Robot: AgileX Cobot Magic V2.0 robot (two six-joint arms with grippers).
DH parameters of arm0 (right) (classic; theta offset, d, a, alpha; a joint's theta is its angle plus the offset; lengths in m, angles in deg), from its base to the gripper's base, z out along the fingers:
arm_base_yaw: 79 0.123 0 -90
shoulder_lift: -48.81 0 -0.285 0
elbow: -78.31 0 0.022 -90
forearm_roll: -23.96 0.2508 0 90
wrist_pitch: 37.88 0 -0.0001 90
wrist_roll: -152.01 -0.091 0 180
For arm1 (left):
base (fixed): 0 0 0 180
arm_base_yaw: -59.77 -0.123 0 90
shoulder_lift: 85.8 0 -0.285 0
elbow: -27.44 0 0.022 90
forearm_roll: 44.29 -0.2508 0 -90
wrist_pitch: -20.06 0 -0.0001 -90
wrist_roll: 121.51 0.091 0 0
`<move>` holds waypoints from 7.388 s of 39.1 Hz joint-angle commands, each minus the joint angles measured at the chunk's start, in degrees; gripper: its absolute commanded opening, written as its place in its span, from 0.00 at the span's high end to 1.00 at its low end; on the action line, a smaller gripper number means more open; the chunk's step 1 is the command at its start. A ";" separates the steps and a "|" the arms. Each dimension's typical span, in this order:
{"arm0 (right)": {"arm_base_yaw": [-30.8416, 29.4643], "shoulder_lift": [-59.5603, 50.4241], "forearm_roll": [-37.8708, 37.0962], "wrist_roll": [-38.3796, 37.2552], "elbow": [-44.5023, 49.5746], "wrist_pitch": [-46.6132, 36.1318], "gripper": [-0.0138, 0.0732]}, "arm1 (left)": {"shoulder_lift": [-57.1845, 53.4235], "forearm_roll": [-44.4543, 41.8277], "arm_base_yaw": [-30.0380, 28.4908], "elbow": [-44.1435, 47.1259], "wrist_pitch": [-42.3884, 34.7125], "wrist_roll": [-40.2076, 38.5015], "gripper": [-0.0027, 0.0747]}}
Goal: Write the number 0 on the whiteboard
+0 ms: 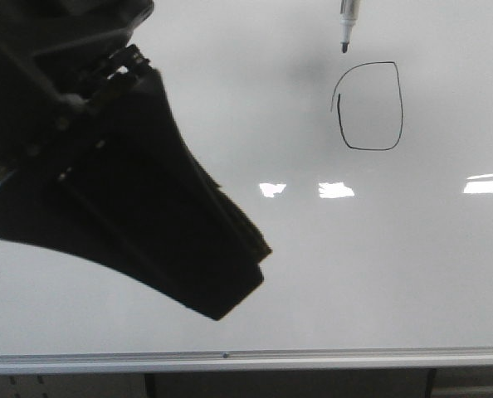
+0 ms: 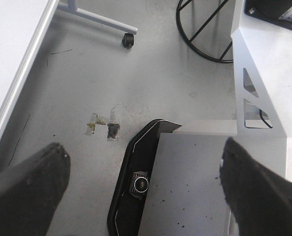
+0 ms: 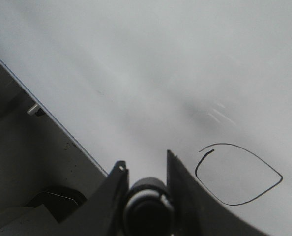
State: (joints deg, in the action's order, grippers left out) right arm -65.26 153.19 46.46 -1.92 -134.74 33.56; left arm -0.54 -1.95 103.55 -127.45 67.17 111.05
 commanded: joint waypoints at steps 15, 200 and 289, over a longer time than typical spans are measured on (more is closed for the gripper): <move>0.09 -2.85 8.96 0.25 -1.71 5.06 0.91 | -1.05 4.09 0.25 -11.66 -25.93 -0.08 0.19; 9.09 -83.30 4.05 1.43 87.50 -58.29 0.43 | 1.37 -50.22 -50.48 -17.65 -11.62 -57.20 0.23; 9.09 -83.30 4.05 1.43 87.50 -58.28 0.92 | -63.49 -48.80 -50.48 28.77 -32.52 -57.20 0.99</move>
State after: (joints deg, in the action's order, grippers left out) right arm -56.13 69.35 49.72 -0.74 -45.75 -20.73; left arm -64.42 -51.16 52.74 -97.13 39.71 53.76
